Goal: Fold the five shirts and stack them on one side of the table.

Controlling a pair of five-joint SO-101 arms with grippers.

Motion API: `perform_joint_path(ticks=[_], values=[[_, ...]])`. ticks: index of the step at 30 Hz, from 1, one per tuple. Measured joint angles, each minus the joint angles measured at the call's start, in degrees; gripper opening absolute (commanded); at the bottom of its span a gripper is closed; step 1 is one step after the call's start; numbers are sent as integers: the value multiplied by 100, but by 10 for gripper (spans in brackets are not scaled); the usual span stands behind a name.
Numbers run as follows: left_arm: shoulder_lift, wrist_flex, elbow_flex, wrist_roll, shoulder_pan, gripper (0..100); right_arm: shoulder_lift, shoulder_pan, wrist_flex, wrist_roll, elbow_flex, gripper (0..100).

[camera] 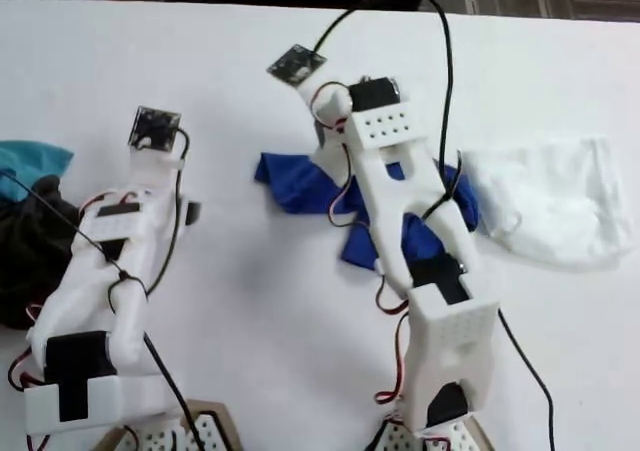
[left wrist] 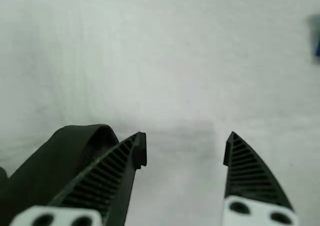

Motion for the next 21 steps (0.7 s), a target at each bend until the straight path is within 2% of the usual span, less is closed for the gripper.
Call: perform_joint_path(ticks=[6, 14, 21], values=[[0, 0, 0, 0, 0, 272, 79, 141, 0, -220, 0, 231], [0, 0, 0, 0, 0, 272, 897, 246, 0, -220, 0, 230], [0, 0, 0, 0, 0, 272, 1020, 246, -404, -220, -9, 230]])
